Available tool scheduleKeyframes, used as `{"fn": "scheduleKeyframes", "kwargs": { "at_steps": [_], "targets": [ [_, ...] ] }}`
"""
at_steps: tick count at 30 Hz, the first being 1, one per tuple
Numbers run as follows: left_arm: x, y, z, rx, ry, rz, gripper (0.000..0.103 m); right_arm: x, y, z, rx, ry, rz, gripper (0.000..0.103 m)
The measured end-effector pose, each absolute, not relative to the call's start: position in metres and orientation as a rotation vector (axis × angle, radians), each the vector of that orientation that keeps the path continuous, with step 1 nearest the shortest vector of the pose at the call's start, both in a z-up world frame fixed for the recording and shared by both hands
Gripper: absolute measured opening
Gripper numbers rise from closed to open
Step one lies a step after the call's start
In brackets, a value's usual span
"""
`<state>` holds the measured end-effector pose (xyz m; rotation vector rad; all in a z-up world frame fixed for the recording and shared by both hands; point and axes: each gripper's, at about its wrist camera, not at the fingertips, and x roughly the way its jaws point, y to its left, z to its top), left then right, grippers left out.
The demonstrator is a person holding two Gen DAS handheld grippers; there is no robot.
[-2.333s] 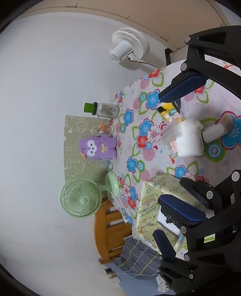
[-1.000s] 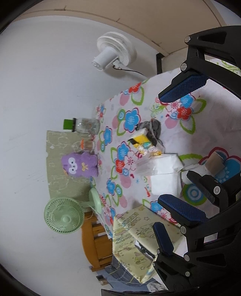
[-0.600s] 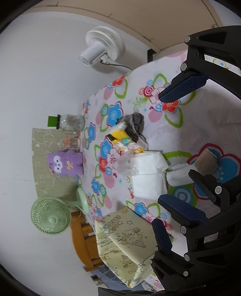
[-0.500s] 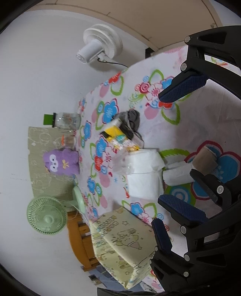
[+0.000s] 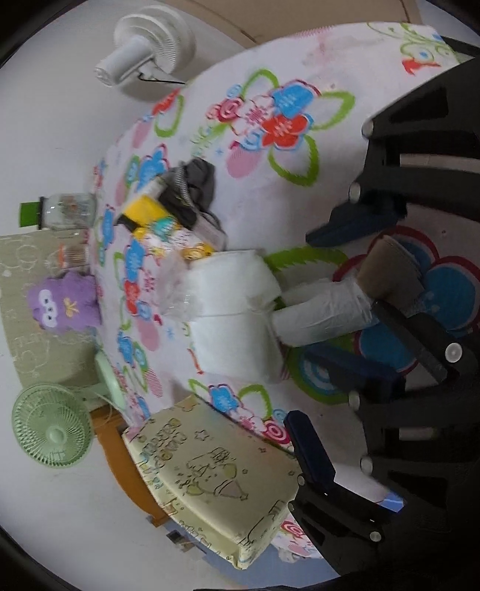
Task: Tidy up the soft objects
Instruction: 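Close the right tool around the white rolled pad, then grasp the white folded pad with the left tool while the right tool holds the roll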
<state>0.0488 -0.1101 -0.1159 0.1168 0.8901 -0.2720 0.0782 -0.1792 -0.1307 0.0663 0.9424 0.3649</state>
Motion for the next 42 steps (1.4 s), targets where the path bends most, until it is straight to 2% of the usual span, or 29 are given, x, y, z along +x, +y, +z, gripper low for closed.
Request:
{"fn": "scheduleKeyframes", "kwargs": {
  "at_steps": [3,6,33,42],
  "targets": [
    [0.05,-0.109,-0.115,0.116,0.886,-0.271,0.088,0.076,-0.178,-0.13,0.053,0.93,0.359,0.027],
    [0.052,-0.11,-0.115,0.118,0.88,-0.273,0.088,0.075,-0.179,-0.128,0.041,0.915,0.342,0.023],
    [0.105,-0.133,-0.114,0.13,0.877,-0.259,0.088,0.098,-0.229,-0.115,0.088,0.861,0.171,0.021],
    [0.118,-0.142,-0.118,0.15,0.887,-0.251,0.068,0.111,-0.237,-0.122,0.115,0.877,0.159,0.021]
  ]
}}
